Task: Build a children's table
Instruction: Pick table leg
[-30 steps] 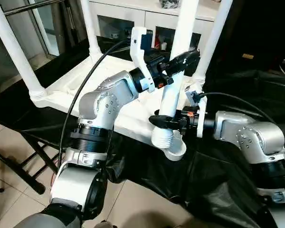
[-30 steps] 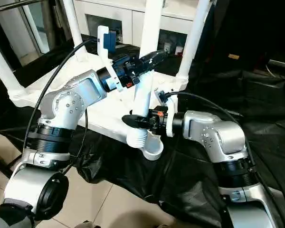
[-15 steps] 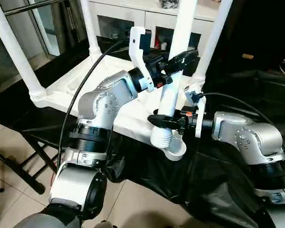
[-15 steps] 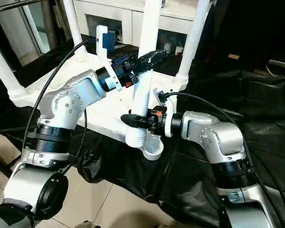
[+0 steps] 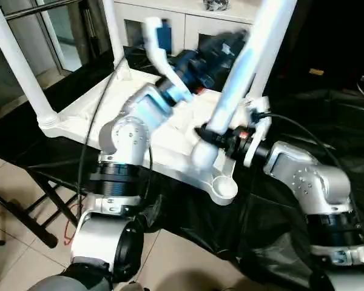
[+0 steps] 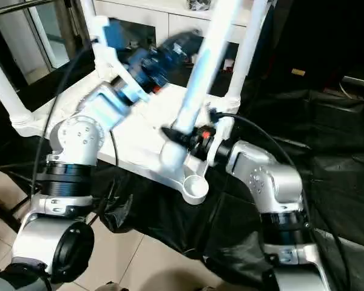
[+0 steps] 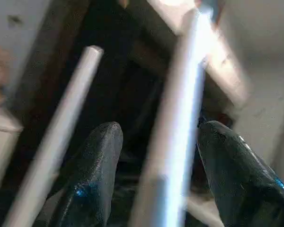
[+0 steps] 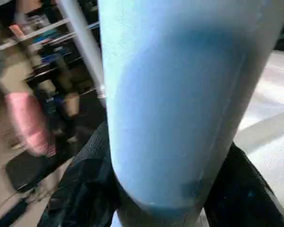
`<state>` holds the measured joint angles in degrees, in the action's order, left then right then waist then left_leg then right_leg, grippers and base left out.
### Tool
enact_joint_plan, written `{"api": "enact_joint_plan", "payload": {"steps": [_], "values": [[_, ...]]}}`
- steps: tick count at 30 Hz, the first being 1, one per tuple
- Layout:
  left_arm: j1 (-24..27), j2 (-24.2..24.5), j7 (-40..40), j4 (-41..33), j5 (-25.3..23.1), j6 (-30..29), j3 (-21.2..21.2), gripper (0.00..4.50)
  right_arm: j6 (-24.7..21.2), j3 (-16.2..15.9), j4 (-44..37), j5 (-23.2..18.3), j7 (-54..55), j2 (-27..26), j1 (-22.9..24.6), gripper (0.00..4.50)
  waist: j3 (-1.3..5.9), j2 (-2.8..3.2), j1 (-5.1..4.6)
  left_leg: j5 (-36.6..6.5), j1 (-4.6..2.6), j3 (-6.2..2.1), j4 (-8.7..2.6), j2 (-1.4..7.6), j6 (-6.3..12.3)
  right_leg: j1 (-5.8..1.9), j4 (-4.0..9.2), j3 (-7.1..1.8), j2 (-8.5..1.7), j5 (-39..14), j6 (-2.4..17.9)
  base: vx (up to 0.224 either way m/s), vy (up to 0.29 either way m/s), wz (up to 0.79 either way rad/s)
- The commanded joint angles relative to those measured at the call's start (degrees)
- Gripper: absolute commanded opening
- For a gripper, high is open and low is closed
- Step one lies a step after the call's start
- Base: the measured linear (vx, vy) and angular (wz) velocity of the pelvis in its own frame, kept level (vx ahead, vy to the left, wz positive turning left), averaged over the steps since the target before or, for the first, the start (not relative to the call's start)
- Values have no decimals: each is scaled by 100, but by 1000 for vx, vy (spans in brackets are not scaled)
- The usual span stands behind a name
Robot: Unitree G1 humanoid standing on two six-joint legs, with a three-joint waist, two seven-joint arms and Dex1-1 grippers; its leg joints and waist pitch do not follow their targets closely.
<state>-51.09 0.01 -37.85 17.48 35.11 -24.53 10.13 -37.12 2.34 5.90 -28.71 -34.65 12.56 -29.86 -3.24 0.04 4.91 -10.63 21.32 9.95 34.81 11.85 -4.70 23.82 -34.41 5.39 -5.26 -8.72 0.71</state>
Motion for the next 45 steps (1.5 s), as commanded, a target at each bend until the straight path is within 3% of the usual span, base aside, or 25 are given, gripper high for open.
{"api": "enact_joint_plan", "payload": {"steps": [1, 4, 6, 7, 10, 15, 16, 17, 18, 20, 21, 22, 23, 24, 27, 28, 31, 33, 34, 39, 41, 42, 43, 44, 45], "values": [[180, 337, -39, 239, -641, 304, -310, 292, 594, 126, 277, 474, 490, 50, 64, 189, 450, -25, 0, -652, -33, 2, -389, 50, 119, -380, 419, -232, -250, -1634, 701, 0, 0, 0], [425, 862, -510, 335, -1262, 605, -877, 292, 926, 110, 471, 824, 819, 122, 127, 189, 458, -29, -23, -672, -56, 2, -410, 47, 23, -367, 429, -246, -235, -1655, 586, 0, 0, 0], [550, 1108, -817, 345, -1526, 787, -1179, 292, 960, 139, 549, 912, 969, 152, 145, 189, 468, -7, -32, -626, -61, 7, -408, 56, -6, -364, 379, -258, -229, -1433, 662, 0, 0, 0], [725, 1483, -1310, 356, -1901, 1048, -1662, 292, 1079, 175, 714, 1121, 1238, 192, 181, 189, 471, -47, -35, -597, -51, 9, -407, 56, 1, -379, 362, -261, -227, -1255, 753, 0, 0, 0], [850, 1867, -1865, 530, -2346, 1376, -2229, 292, 1185, 212, 818, 1251, 1417, 224, 234, 189, 469, -9, -31, -588, -67, 19, -413, 62, 4, -363, 334, -279, -242, -1144, 849, 0, 0, 0], [925, 2000, -2240, 1062, -2786, 1716, -2675, 292, 1323, 180, 790, 1303, 1466, 162, 283, 189, 452, -8, -50, -768, -58, 27, -423, 57, -9, -379, 341, -287, -253, -1210, 906, 0, 0, 0], [924, 1934, -1975, 1204, -2888, 1791, -2641, 292, 1336, 151, 764, 1345, 1505, 157, 306, 189, 451, 49, -50, -802, -64, 25, -418, 54, -20, -374, 345, -287, -251, -1228, 902, 0, 0, 0], [925, 1909, -1899, 1228, -2890, 1807, -2608, 292, 1336, 146, 755, 1355, 1514, 156, 313, 189, 445, 27, -66, -858, -66, 29, -421, 56, -32, -372, 361, -286, -244, -1261, 893, 0, 0, 0], [934, 1659, -968, 1426, -2913, 1937, -2226, 292, 1306, 105, 634, 1489, 1701, 131, 403, 189, 446, 55, -72, -884, -54, 19, -412, 63, -66, -388, 341, -282, -237, -1187, 940, 0, 0, 0], [984, 1546, -319, 1425, -2895, 1836, -1967, 292, 1184, 173, 493, 1456, 1863, 43, 502, 189, 465, 8, -73, -966, -65, 17, -404, 56, -20, -404, 359, -264, -248, -1256, 963, 0, 0, 0], [1180, 1401, 312, 1207, -2736, 1837, -1565, 292, 1034, 215, 204, 1474, 2092, -57, 694, 189, 459, -63, -90, -946, -45, 20, -410, 63, 18, -399, 367, -268, -234, -1308, 923, 0, 0, 0], [1180, 1401, 312, 1207, -2736, 1837, -1565, 292, 1034, 215, 204, 1474, 2092, -57, 694, 189, 442, -49, -84, -958, -47, 11, -416, 64, 22, -399, 369, -259, -245, -1406, 914, 0, 0, 0], [1386, 1307, 658, 913, -2654, 1717, -1334, 292, 1069, 203, -41, 1575, 2245, -100, 854, 189, 440, -114, -95, -959, -36, 20, -421, 53, 52, -407, 399, -250, -242, -1560, 847, 0, 0, 0], [1566, 1245, 905, 695, -2687, 1688, -1214, 292, 1146, 155, -205, 1685, 2342, -124, 961, 189, 444, -60, -99, -884, -36, 7, -426, 80, 45, -392, 379, -258, -258, -1564, 839, 0, 0, 0], [2303, 1026, 1841, -104, -2996, 1659, -842, 292, 1488, 2, -815, 2185, 2834, -245, 1389, 189, 423, -62, -176, -1004, -20, 13, -430, 74, 67, -354, 419, -248, -225, -1812, 681, 0, 0, 0], [2732, 914, 2118, -534, -3076, 1595, -702, 292, 2007, 7, -938, 2531, 3229, -348, 1560, 189, 424, -66, -205, -1007, -2, 8, -438, 96, 38, -345, 422, -254, -237, -1833, 608, 0, 0, 0], [3210, 848, 2363, -931, -3141, 1678, -690, 292, 2400, 111, -958, 2305, 3074, -472, 1779, 189, 399, -55, -256, -1397, -38, 11, -443, 62, 129, -278, 513, -239, -213, -2385, 386, 0, 0, 0], [3358, 858, 2426, -1030, -3190, 1784, -751, 292, 2573, 108, -1026, 2544, 3377, -509, 1916, 189, 372, -43, -275, -1627, -57, -1, -457, 51, 123, -231, 574, -220, -181, -2717, 209, 0, 0, 0], [3367, 858, 2431, -1036, -3201, 1800, -758, 292, 2554, 102, -1029, 2545, 3377, -507, 1929, 189, 358, 8, -277, -1764, -104, -4, -465, 57, 83, -184, 617, -220, -166, -2761, 170, 0, 0, 0], [3474, 804, 2509, -1298, -3357, 1804, -913, 292, 2120, 56, -1232, 2006, 2707, -485, 2099, 189, 350, -14, -314, -1961, -32, -53, -499, 52, 89, -259, 603, -207, -184, -2732, 83, 0, 0, 0], [3499, 730, 2468, -1483, -3152, 1486, -863, 292, 2151, 41, -1224, 1913, 2659, -584, 2141, 189, 372, -41, -297, -1808, 0, 0, -454, 14, 253, -281, 596, -283, -305, -2753, 165, 0, 0, 0], [3458, 757, 2528, -1453, -3209, 1490, -870, 292, 2055, 38, -1216, 1840, 2710, -689, 2164, 189, 389, -30, -249, -2045, -404, 284, -136, -21, -17, 143, 743, -585, -139, -3314, 139, -13, 1, -27], [3449, 784, 2545, -1431, -3265, 1527, -893, 292, 2030, 18, -1211, 1839, 2745, -709, 2174, 189, 393, -136, -205, -1958, -136, 267, -123, -116, 92, -118, 698, -878, -200, -3550, 106, -13, 20, -51], [3446, 801, 2550, -1420, -3296, 1547, -908, 292, 2020, 3, -1207, 1844, 2769, -719, 2180, 189, 430, -190, -102, -1785, -79, 185, 75, -163, 330, -211, 748, -1290, -379, -3755, 143, -13, 20, -51], [3459, 818, 2548, -1417, -3326, 1572, -924, 292, 1992, 0, -1187, 1834, 2795, -747, 2186, 189, 412, -219, -23, -1663, -21, 124, 244, -209, 430, -285, 824, -1565, -508, -3957, 203, -3, 72, -51]]}}
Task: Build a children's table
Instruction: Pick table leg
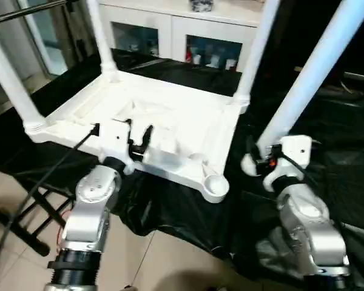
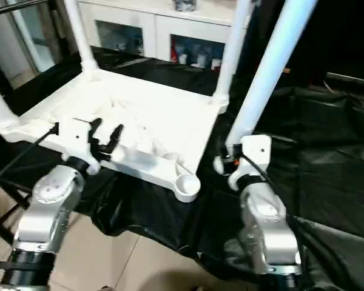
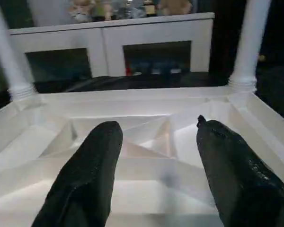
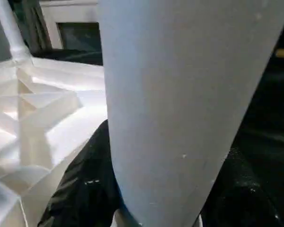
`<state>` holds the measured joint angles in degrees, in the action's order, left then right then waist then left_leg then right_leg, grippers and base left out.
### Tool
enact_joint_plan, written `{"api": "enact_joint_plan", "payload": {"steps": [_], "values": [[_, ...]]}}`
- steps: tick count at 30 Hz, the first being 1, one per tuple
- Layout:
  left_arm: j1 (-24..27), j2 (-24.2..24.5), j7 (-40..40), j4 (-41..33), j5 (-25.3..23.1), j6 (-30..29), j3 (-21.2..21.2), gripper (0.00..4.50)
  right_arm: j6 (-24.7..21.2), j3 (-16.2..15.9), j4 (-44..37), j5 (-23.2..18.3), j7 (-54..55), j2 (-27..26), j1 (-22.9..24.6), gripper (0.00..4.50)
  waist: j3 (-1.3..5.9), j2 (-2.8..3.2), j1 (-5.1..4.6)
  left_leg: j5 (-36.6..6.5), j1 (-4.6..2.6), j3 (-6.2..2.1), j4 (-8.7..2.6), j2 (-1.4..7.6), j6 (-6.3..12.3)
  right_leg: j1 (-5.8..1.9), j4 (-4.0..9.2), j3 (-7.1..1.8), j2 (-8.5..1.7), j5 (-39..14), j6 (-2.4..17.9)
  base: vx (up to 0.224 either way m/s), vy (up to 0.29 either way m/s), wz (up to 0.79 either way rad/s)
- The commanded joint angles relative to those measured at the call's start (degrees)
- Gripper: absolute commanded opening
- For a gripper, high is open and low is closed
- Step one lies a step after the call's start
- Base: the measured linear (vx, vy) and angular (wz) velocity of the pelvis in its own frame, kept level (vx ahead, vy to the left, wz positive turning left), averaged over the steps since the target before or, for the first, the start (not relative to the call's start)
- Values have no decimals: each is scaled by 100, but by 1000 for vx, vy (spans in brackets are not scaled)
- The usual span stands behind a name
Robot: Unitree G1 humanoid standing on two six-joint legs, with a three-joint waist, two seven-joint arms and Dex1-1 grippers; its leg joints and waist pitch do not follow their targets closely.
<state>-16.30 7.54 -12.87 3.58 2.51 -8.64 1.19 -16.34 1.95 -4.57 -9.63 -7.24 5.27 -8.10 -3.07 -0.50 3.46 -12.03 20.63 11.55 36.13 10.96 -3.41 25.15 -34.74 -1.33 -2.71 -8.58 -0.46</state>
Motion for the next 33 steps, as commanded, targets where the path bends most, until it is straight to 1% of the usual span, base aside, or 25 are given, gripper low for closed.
{"api": "enact_joint_plan", "payload": {"steps": [1, 3, 4, 5, 6, 7, 8, 9, 10, 11, 13, 15, 16, 17, 18, 19, 22, 23, 25, 28, 29, 30, 31, 32, 33], "values": [[-5, 70, 41, -34, -60, -30, -28, 292, -91, 68, -135, -115, 64, -66, 17, 189, 362, -214, 194, -1349, 199, -296, 409, -170, 365, -547, 956, -1307, -983, -4494, 420, -1, 147, -55], [8, 94, 57, -39, -88, -6, -12, 292, -74, 154, -127, -232, 49, -165, 20, 189, 337, -153, 187, -1154, 210, -612, 470, -357, 288, -490, 933, -1622, -569, -3953, 656, -7, 180, -54], [7, 96, 60, -40, -92, -3, -11, 292, -76, 156, -127, -238, 45, -167, 21, 189, 337, -153, 187, -1154, 210, -612, 470, -357, 288, -490, 933, -1622, -569, -3953, 656, -40, 263, -52], [-6, 169, 98, -54, -231, -13, -52, 292, -100, 187, -127, -257, 53, -179, 22, 189, 292, -62, -12, -990, -83, -570, -77, -418, 660, -190, 813, -1327, 167, -3318, 354, -40, 263, -52], [-12, 215, 112, -79, -320, -56, -83, 292, -114, 202, -127, -250, 72, -183, 21, 189, 309, 187, -245, -1405, -481, -536, -488, -91, 956, 377, 206, -463, 493, -2581, 296, -81, 272, -43], [-23, 250, 151, -79, -389, -127, -89, 292, -82, 282, -109, -241, 196, -230, -2, 189, 383, 253, -288, -1439, -314, -539, -685, 111, 1006, 291, -324, -58, 372, -1943, 359, -98, 262, -39], [-35, 256, 162, -72, -355, -234, -59, 292, -214, 379, -99, -330, 278, -278, -32, 189, 393, 253, -295, -768, -54, -872, -762, 233, 738, 8, -570, 303, 77, -691, 479, -98, 262, -39], [-36, 251, 161, -69, -333, -251, -46, 292, -228, 397, -93, -364, 273, -286, -39, 189, 336, 418, -232, -422, 28, -770, -796, 181, 222, 19, -500, 397, 79, -380, 552, -77, 252, -20], [-28, 243, 130, -84, -274, -223, -42, 292, -305, 421, -80, -387, 292, -280, -53, 189, 364, 415, -300, 22, -80, -880, -828, 416, -875, -40, -461, 465, 15, -256, 590, -60, 199, -2], [-20, 239, 104, -98, -232, -191, -45, 292, -357, 424, -74, -396, 290, -268, -58, 189, 489, 409, -420, 598, -387, -1151, -750, 629, -1260, 45, -460, 490, -89, -632, 232, -60, 199, -2], [-1, 195, 126, -152, -148, -287, -17, 292, -421, 392, -50, -353, 259, -221, -64, 189, 542, 397, -466, 1747, -437, -1313, -661, 725, -916, -23, -538, 436, -162, -1103, -211, -72, 103, -12], [57, 79, 127, -249, 65, -422, 57, 292, -425, 350, -28, -268, 242, -186, -57, 189, 565, 265, -419, 2586, -322, -1182, -564, 364, -323, -309, -216, 288, -316, -490, -72, -89, 47, -17], [76, 63, 157, -251, 66, -414, 67, 292, -384, 327, -28, -220, 239, -175, -48, 189, 543, 243, -385, 2365, -227, -1059, -512, 196, -303, -426, -13, 218, -421, -111, 26, -117, -52, -21], [97, 65, 202, -221, 12, -340, 59, 292, -274, 289, -46, -200, 161, -155, -20, 189, 510, 107, -334, 1160, 44, -786, -415, -40, -327, -658, 186, 82, -725, 577, 278, -117, -52, -21], [129, 95, 202, -181, -63, -225, 24, 292, -149, 219, -75, -149, 66, -106, 16, 189, 421, -7, -161, -87, 245, -611, -287, -121, 162, -745, 422, -44, -1173, 248, 287, -140, -84, -21], [142, 108, 179, -173, -77, -186, 8, 292, -117, 192, -85, -122, 43, -84, 27, 189, 374, -13, -106, -426, 186, -637, -234, -52, 309, -693, 531, -80, -1280, -407, 336, -77, -38, -10], [182, 104, 80, -185, -58, -21, -49, 292, 7, 44, -73, 90, -18, 82, 54, 189, 259, 103, -176, -1537, 162, -703, -557, 147, 165, -650, 558, 226, -843, -3003, 679, -145, -32, -30], [163, 83, 78, -222, -42, -29, -55, 292, -17, 54, -58, 67, -22, 97, 41, 189, 256, 129, -314, -2893, 113, -795, -717, 240, -274, -591, 450, 291, -674, -3055, 650, -103, -5, -25], [146, 84, 74, -235, -51, -17, -67, 292, -48, 73, -48, 14, -44, 89, 27, 189, 214, 112, -349, -4096, -66, -807, -694, 200, -535, -512, 552, 276, -749, -3608, 575, -95, -10, -9], [125, 76, 56, -252, -40, -37, -77, 292, -58, 64, -31, -8, -107, 123, -1, 189, 114, 96, -469, -4677, -251, -776, -541, 132, -442, -570, 812, 543, -720, -4978, 268, -57, -1, -4], [123, 86, 79, -247, -36, -30, -93, 292, -45, 52, -16, 0, -150, 145, -9, 189, 54, 273, -514, -5360, -64, -692, -1001, 206, -539, -997, 381, 838, -387, -4132, 252, 0, 0, 0], [123, 90, 83, -244, -37, -24, -98, 292, -42, 43, -14, 4, -166, 154, -8, 189, 92, 310, -485, -5655, 100, -634, -1307, 227, -533, -1302, -327, 839, -226, -2985, 292, -72, 24, -8], [123, 100, 94, -235, -38, -5, -113, 292, -32, 16, -10, 15, -209, 180, -5, 189, 94, 297, -389, -5689, -9, -482, -1453, 185, -422, -1243, -508, 845, -60, -1850, 191, 0, 0, 0], [121, 107, 92, -229, -45, 7, -122, 292, -26, 3, -6, 23, -225, 189, -5, 189, 136, 94, -307, -5198, -57, -374, -1273, 233, -364, -1257, -313, 498, -339, -2936, 203, 0, 0, 0], [122, 112, 83, -224, -53, 25, -130, 292, -13, -4, 2, 31, -232, 192, -4, 189, 59, -184, -282, -2723, -588, -327, 558, -99, 57, -549, 1198, 14, -1363, -6513, 561, 103, -106, 6]]}}
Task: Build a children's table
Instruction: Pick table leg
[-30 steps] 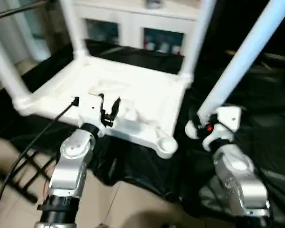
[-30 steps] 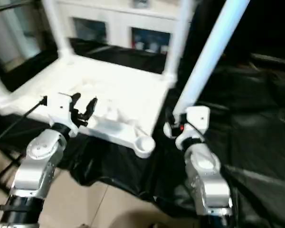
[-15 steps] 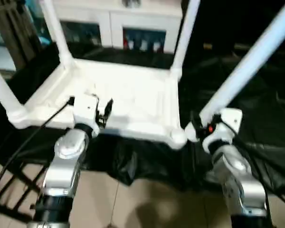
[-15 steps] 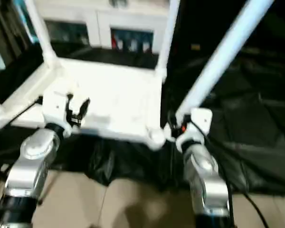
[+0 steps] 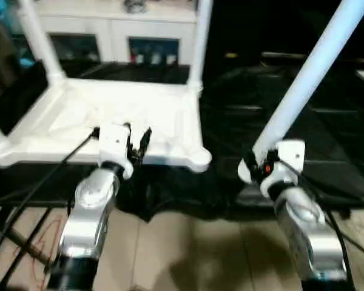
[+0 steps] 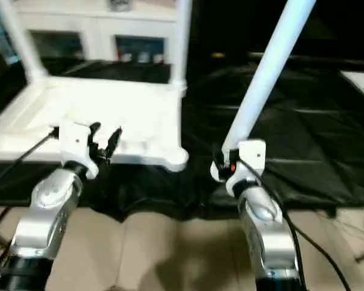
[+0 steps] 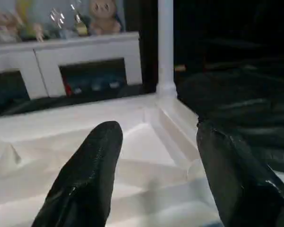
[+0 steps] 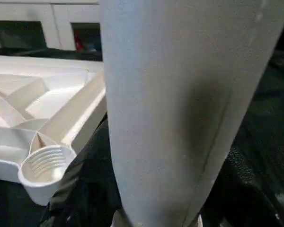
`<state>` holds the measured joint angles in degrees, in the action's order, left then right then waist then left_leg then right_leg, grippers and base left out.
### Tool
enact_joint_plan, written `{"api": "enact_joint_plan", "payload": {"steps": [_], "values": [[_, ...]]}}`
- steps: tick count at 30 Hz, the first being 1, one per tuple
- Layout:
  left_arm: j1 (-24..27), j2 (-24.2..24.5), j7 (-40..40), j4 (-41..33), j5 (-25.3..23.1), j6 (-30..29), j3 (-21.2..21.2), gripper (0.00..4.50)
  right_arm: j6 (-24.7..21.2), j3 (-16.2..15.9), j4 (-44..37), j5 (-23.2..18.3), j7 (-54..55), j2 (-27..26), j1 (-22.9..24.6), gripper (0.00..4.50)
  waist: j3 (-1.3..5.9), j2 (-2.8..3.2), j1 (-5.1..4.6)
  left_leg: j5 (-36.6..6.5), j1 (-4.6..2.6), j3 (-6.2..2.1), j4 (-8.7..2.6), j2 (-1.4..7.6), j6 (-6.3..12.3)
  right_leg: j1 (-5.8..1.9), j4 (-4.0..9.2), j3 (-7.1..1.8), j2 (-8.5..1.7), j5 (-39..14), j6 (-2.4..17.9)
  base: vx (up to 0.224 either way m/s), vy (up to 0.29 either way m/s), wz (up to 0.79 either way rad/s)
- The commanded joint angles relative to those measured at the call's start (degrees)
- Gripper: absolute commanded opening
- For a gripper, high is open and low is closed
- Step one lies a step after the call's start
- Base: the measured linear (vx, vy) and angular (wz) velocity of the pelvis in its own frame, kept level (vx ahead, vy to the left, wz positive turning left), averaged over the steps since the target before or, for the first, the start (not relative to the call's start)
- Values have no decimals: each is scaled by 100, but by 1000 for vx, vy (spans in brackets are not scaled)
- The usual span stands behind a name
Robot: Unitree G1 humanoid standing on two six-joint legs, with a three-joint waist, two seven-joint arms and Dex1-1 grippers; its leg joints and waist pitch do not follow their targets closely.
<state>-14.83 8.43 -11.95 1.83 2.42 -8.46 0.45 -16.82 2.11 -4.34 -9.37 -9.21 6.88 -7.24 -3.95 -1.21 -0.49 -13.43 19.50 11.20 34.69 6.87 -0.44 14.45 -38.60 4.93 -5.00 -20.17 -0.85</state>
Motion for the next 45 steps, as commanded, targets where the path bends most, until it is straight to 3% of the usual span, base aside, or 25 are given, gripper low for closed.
{"api": "enact_joint_plan", "payload": {"steps": [1, 2, 3, 4, 5, 6, 7, 8, 11, 12, 13, 14, 15, 16, 18, 19, 20, 21, 25, 26, 28, 31, 33, 38, 45], "values": [[-23, 22, -14, -48, -49, 11, -61, 292, 42, -23, -11, 12, -35, 31, -92, 189, 155, -109, 90, -1128, 69, -533, 1040, 116, 151, 93, 1615, -963, -1224, -5638, 938, 206, -58, -19], [-20, 18, -15, -48, -62, 9, -72, 292, 49, -35, 2, 34, -46, 42, -93, 189, 240, 26, 263, -440, 681, -733, 968, 67, 69, -723, 1269, -994, -1151, -4676, 963, 206, -58, -19], [-20, 17, -14, -48, -64, 8, -75, 292, 51, -37, 4, 37, -50, 44, -93, 189, 128, -48, 294, -602, 647, -711, 831, 213, 127, -554, 1338, -925, -1072, -4232, 986, 137, 9, -12], [-19, 15, -11, -48, -77, 7, -87, 292, 46, -52, 11, 50, -78, 60, -92, 189, 219, 42, 324, -631, 472, -705, 608, 286, 154, -469, 1251, -774, -870, -3640, 1186, 72, -1, 27], [-19, 14, -11, -50, -85, 6, -92, 292, 42, -61, 15, 55, -96, 69, -92, 189, 417, 280, 237, -178, -21, -557, -139, 383, 294, -341, 972, -136, -144, -1767, 1344, 72, -1, 27], [-19, 14, -12, -51, -92, 8, -97, 292, 41, -78, 19, 66, -115, 77, -87, 189, 322, 289, 89, -575, -217, -810, -397, 563, 663, -36, 714, -42, 137, -1314, 1200, 87, 25, 31], [-22, 20, -7, -50, -92, 5, -106, 292, 42, -92, 25, 77, -138, 80, -78, 189, 521, 414, -257, -1115, -987, -1437, -576, 1104, 1321, 603, -82, -38, 167, -690, 759, 128, 17, 12], [-23, 23, -5, -50, -92, 2, -109, 292, 35, -114, 26, 97, -154, 95, -73, 189, 578, 399, -285, -530, -1071, -1550, -434, 1130, 2255, 880, -333, -84, 74, -343, 133, 128, 17, 12], [-16, 35, 9, -50, -96, 3, -104, 292, 11, -339, 2, 268, -278, 252, -51, 189, 504, 168, -268, 336, -867, -1174, -463, 818, 2654, 1191, -247, -310, -110, 693, -199, 155, -38, -8], [-17, 46, 23, -50, -102, 0, -103, 292, 4, -413, -4, 281, -339, 274, -37, 189, 425, -62, -100, 86, -207, -1164, -381, 200, 2536, 649, 307, -490, -193, 1089, -227, 94, -74, 6], [-19, 52, 30, -49, -104, -2, -104, 292, 3, -438, -6, 276, -364, 271, -29, 189, 495, -238, 104, -757, 373, -751, 220, -355, 1789, -31, 874, -812, -748, 50, -970, 111, -90, 43], [-23, 59, 36, -46, -102, -9, -104, 292, 19, -462, -10, 271, -391, 267, -24, 189, 519, -225, 129, -769, 547, -784, 916, -142, 1128, -236, 1032, -839, -1305, -980, -845, 111, -90, 43], [-25, 65, 41, -44, -104, -10, -106, 292, 44, -447, -12, 243, -384, 235, -17, 189, 508, -219, 141, -359, 690, -748, 973, -81, 543, -220, 982, -439, -1167, -994, -920, 159, -84, 49], [-26, 68, 44, -43, -105, -11, -108, 292, 58, -433, -12, 225, -376, 216, -15, 189, 476, -97, 193, -209, 635, -739, 886, -12, 380, -197, 1073, -347, -1251, -980, -638, 140, -47, 39], [-31, 74, 34, -39, -103, -17, -103, 292, 40, -320, 1, 97, -350, 125, -30, 189, 414, 76, 171, 281, 464, -659, 282, 242, 241, -194, 1116, -339, -718, -1377, 889, 149, -27, 32], [-37, 74, 5, -30, -102, -19, -103, 292, 33, -309, 16, 90, -334, 135, -49, 189, 405, 357, 169, 385, 152, -598, -210, 440, 275, -168, 1088, 22, -330, -1279, 996, 211, 50, 2], [-42, 70, -36, -21, -97, -14, -122, 292, 41, -309, 31, 105, -320, 154, -58, 189, 441, 551, -92, -383, -515, -1196, -522, 854, 840, 478, 166, 188, 247, -747, 694, 211, 50, 2], [-45, 68, -57, -17, -95, -10, -135, 292, 51, -314, 38, 117, -319, 166, -58, 189, 593, 466, -192, -331, -911, -1422, -469, 1066, 1352, 784, -72, 78, 181, -612, 514, 228, 64, 9], [-74, 30, -365, 22, 148, -30, -256, 292, 10, -229, 46, 133, -250, 149, -38, 189, 525, 236, -80, 1217, -608, -1006, -393, 820, 2506, 1259, -332, -233, -19, 848, -331, 163, 12, 7], [-66, 16, -460, 16, 252, -38, -266, 292, -15, -211, 39, 137, -249, 139, -34, 189, 512, -1, -15, 1151, -356, -616, -152, 383, 2125, 1081, 339, -449, -181, 1888, 102, 120, -31, 0], [-52, 104, -783, -2, 363, -82, -397, 292, -84, -171, 19, 109, -278, 132, -33, 189, 612, -281, 281, -104, 187, -508, 397, -172, 1112, 287, 722, -1182, -813, 1650, 205, 111, -102, 10], [-68, 423, -2089, 271, 790, -105, -682, 292, -66, -137, -42, -47, -646, 320, -25, 189, 582, -131, 211, 1429, 341, -649, 87, -38, 95, 274, 322, -771, -382, 5429, 675, 81, -78, 4], [-106, 644, -2899, 424, 977, -160, -861, 318, -38, -169, -22, -80, -849, 495, -40, 189, 543, 71, 110, 974, 187, -647, -119, 200, -35, 408, 383, -564, -113, 3848, 951, 15, -29, -1], [-351, 1248, -4388, 804, 844, -125, -1521, 363, -27, -185, 34, -194, -1495, 947, -82, 189, 292, 116, 41, -1921, -99, -484, -350, 491, -100, 649, 880, -586, -233, -1452, 1290, -59, 5, 5], [-1010, 1530, -5299, 1743, 349, 351, -2112, 347, -84, -258, 88, -275, -2120, 1374, -149, 189, 311, 71, 54, -1738, -30, -420, -405, 495, -156, 661, 992, -576, -302, -2351, 701, -52, 3, 6]]}}
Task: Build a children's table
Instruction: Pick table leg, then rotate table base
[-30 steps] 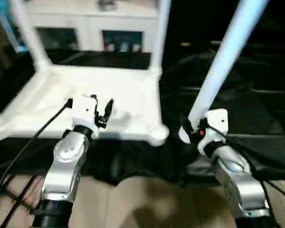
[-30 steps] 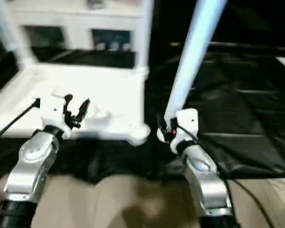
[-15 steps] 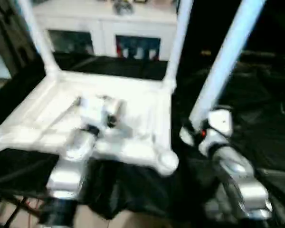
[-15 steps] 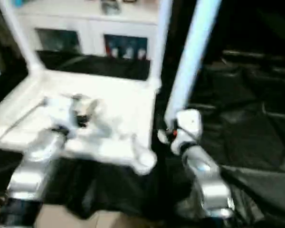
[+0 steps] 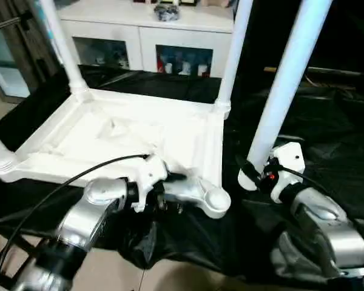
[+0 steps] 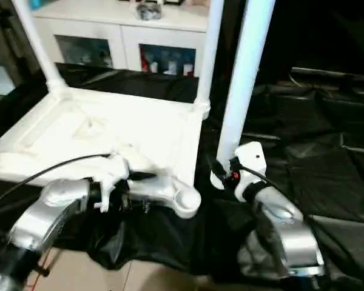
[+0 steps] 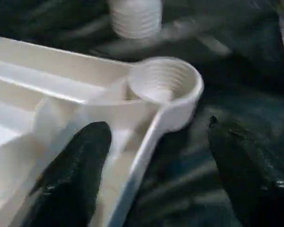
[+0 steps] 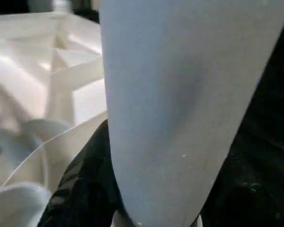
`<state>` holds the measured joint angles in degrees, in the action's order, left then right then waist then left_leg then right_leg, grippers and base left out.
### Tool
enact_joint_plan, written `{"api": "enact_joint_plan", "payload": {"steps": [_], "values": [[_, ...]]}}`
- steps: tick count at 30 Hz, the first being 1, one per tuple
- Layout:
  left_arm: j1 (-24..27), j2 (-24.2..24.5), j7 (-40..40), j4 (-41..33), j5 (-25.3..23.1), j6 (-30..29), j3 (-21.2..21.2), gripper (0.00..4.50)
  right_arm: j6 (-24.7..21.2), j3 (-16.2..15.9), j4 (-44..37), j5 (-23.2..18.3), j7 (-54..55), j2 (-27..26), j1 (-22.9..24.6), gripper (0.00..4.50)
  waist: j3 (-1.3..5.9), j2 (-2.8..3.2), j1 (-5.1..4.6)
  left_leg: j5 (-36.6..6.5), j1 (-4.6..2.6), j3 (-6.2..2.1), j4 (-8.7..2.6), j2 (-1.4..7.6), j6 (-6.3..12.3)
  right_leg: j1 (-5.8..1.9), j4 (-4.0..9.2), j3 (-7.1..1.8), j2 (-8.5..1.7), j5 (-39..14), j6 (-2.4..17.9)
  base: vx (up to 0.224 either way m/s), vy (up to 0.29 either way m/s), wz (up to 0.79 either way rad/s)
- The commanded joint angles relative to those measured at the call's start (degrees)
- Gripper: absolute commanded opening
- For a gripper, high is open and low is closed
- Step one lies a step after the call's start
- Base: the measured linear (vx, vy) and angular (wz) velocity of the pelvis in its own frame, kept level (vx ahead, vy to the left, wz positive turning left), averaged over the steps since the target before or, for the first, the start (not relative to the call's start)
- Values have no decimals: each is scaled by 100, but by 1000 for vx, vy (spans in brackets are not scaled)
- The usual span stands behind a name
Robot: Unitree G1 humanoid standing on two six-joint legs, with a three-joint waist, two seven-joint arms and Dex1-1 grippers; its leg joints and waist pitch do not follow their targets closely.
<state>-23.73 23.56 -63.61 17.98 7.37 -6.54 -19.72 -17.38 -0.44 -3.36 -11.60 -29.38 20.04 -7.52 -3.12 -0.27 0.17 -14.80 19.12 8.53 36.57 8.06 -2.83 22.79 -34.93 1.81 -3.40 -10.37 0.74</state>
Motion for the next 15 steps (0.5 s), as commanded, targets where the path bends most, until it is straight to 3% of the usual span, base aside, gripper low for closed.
{"api": "enact_joint_plan", "payload": {"steps": [1, 3, 5, 7, 9, 11, 15], "values": [[-277, 15, -117, 392, -344, 498, -166, 321, -28, -40, -13, -70, -199, 119, -125, 189, 227, -30, -18, -1599, 37, -161, -595, 370, 89, -180, 639, -251, -464, -3410, 493, 0, 0, 0], [-465, 24, -258, 669, -407, 613, -247, 303, -45, -71, -11, -108, -280, 169, -129, 189, 251, -29, -7, -1543, 27, -163, -581, 364, 119, -172, 660, -246, -482, -3489, 428, 0, 0, 0], [-596, 36, -347, 842, -442, 710, -287, 296, -37, -79, -6, -110, -308, 174, -126, 189, 264, -34, -12, -1348, 104, -180, -604, 392, 129, -219, 617, -228, -496, -3219, 525, 0, 0, 0], [-738, 66, -411, 1049, -519, 867, -342, 258, -33, -96, -8, -103, -331, 167, -113, 189, 290, -1, 7, -1235, 91, -159, -585, 397, 145, -209, 602, -231, -505, -2957, 616, 0, 0, 0], [-869, 70, -506, 1301, -570, 1059, -367, 251, -28, -117, -11, -94, -366, 158, -92, 189, 312, -18, 22, -987, 113, -134, -576, 415, 181, -241, 538, -238, -501, -2324, 871, 0, 0, 0], [-955, 25, -610, 1494, -570, 1146, -340, 247, -32, -122, 4, -91, -380, 143, -81, 189, 328, -15, 28, -875, 112, -124, -566, 425, 201, -249, 501, -238, -497, -2051, 994, 0, 0, 0], [-1091, -59, -735, 1784, -565, 1287, -294, 209, -161, -134, 2, -102, -384, 114, -61, 189, 398, 14, 65, -140, 126, -68, -504, 440, 397, -294, 342, -230, -488, -599, 1495, 56, -10, 7]]}}
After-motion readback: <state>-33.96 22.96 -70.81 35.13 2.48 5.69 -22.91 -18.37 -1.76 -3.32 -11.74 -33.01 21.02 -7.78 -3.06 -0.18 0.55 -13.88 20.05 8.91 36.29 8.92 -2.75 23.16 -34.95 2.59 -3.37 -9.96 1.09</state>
